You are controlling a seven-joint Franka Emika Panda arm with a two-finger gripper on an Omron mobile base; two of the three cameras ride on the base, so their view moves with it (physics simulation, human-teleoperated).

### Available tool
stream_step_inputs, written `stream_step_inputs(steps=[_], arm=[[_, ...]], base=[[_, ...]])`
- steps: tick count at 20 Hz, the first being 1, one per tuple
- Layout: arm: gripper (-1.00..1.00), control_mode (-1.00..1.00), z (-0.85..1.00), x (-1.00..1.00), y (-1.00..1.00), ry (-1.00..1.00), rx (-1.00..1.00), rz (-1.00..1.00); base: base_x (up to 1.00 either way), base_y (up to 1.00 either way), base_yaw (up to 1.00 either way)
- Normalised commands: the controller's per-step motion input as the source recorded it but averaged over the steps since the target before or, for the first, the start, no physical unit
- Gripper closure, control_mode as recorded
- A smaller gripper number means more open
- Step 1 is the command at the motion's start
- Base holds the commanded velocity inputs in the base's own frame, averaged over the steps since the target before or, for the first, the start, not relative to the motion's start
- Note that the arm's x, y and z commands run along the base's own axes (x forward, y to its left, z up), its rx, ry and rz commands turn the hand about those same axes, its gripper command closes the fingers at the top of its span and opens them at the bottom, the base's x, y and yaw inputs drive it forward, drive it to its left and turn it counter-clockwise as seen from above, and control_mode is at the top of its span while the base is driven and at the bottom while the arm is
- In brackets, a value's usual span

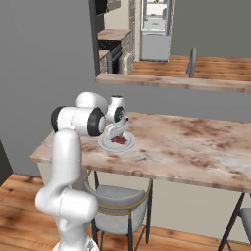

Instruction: Transport the steak and garlic to the fridge. Place the steak on the rack containing meat and place the garlic on the rack containing the vegetable, ensuring meats and vegetables are on different racks.

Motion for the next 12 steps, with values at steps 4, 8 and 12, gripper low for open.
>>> stream_step_inputs(steps=[4,8,12], arm=[[1.0,-1.0,-0.85,-0.06,0.03,0.12,0.0,0.0],[1.0,-1.0,-1.0,-0.79,0.09,0.0,0.0,0.03],[1.0,-1.0,-0.79,-0.68,0.13,-0.02,0.0,0.04]], base=[[0.0,0.0,0.0],[0.0,0.0,0.0],[0.0,0.0,0.0]])
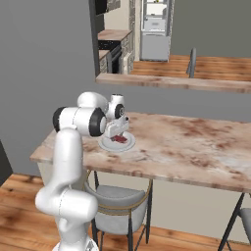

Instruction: Transport the steak and garlic to the fridge. Place the steak on the rack containing meat and place the garlic on the rack containing the vegetable, ensuring meats and vegetables are on different racks.

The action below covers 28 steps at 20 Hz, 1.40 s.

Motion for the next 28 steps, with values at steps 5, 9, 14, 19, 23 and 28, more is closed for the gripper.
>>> stream_step_inputs(steps=[5,9,14,19,23,28], arm=[[1.0,-1.0,0.04,-0.6,0.01,-0.17,0.0,0.0],[1.0,-1.0,0.56,-0.61,0.0,-0.15,0.0,-0.03],[1.0,-1.0,0.75,-0.64,0.0,-0.1,0.0,-0.04],[1.0,-1.0,0.96,-0.62,0.0,-0.06,0.0,-0.09],[1.0,-1.0,1.0,-0.62,0.0,-0.08,0.0,-0.14],[1.0,-1.0,1.0,-0.7,0.0,-0.13,0.0,-0.14]], base=[[0.0,0.0,0.0],[0.0,0.0,0.0],[0.0,0.0,0.0],[0.0,0.0,0.0],[0.0,0.0,0.0],[0.0,0.0,0.0]])
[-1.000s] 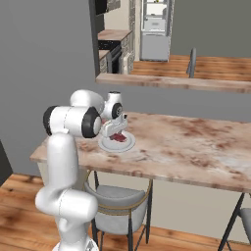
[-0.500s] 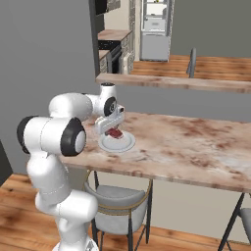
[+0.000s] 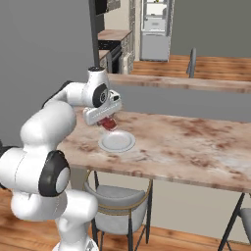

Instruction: Transport the steak and garlic to the fridge. Place the steak on the rack containing meat and place the garlic on the rack containing the vegetable, ensuring meats and vegetables are on different racks.

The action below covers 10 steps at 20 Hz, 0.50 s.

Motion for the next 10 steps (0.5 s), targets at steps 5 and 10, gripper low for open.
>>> stream_step_inputs(steps=[5,10], arm=[[1.0,-1.0,0.94,-0.88,0.0,-0.4,0.0,-0.13],[1.0,-1.0,0.51,-0.98,0.0,-0.55,0.07,-0.08]], base=[[0.0,0.0,0.0],[0.0,0.0,0.0]])
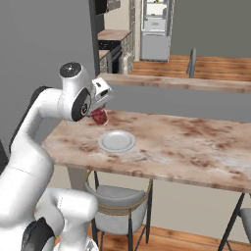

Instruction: Transport the steak and garlic to the fridge. Place the steak on the rack containing meat and place the garlic on the rack containing the vegetable, ensuring meats and vegetables are on different racks.

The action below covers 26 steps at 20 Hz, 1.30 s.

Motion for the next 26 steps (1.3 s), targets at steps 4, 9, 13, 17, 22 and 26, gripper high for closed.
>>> stream_step_inputs(steps=[4,9,13,17,22,26], arm=[[1.0,-1.0,0.45,-0.96,0.0,-0.5,0.18,-0.04],[1.0,-1.0,0.78,-0.78,0.0,-0.36,0.03,-0.01],[1.0,-1.0,0.98,-0.51,0.0,-0.31,0.0,0.0],[1.0,-1.0,0.75,-0.38,0.05,-0.19,0.0,0.0],[1.0,-1.0,0.44,-0.39,0.0,-0.05,0.0,0.0],[1.0,-1.0,0.38,-0.61,0.0,-0.05,0.0,0.0]], base=[[0.0,0.0,0.0],[0.0,0.0,0.0],[0.0,0.0,0.0],[0.0,0.0,0.0],[0.0,0.0,0.0],[0.0,0.0,0.0]])
